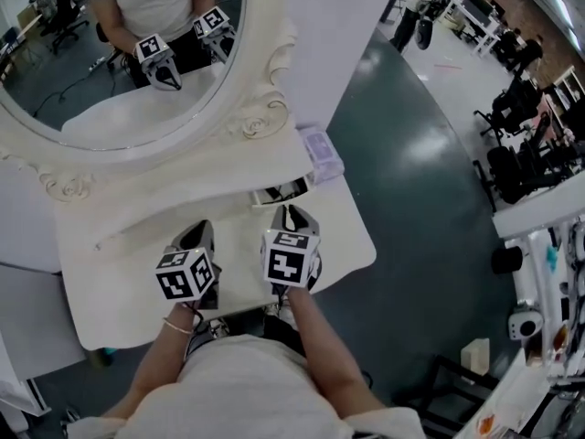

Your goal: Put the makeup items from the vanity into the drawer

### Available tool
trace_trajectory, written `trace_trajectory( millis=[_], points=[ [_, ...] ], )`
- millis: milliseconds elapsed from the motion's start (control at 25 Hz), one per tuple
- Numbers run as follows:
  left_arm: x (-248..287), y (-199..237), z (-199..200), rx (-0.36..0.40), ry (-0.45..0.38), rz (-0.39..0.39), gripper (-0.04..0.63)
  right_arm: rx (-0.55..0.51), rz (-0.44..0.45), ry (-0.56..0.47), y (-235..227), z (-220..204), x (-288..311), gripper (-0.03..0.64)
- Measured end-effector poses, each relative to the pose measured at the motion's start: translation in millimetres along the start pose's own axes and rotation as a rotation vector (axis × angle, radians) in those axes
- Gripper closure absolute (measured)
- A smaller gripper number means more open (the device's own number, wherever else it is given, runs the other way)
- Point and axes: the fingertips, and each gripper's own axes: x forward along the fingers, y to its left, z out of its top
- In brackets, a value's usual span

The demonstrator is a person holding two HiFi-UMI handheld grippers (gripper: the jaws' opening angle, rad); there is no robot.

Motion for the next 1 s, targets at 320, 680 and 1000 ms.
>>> trace_trajectory(
  millis=[320, 680, 1000],
  points=[
    [-16.7, -7.7, 2.2, 0.046, -0.020, -0.044, 0.592, 0.067, 0.035, -0.053, 5.1, -5.3, -24.8, 0.588],
    [-11.8, -20.6, 4.0, 0.069, -0.008, -0.114, 0.592, 0.146, -0.006, -0.100, -15.5, -15.3, -62.0, 0.589],
    [8.3, -55.2, -8.0, 0.121, 0.047, -0.195, 0.592, 0.223, -0.114, -0.082, -52.5, -42.1, -85.2, 0.589]
  ],
)
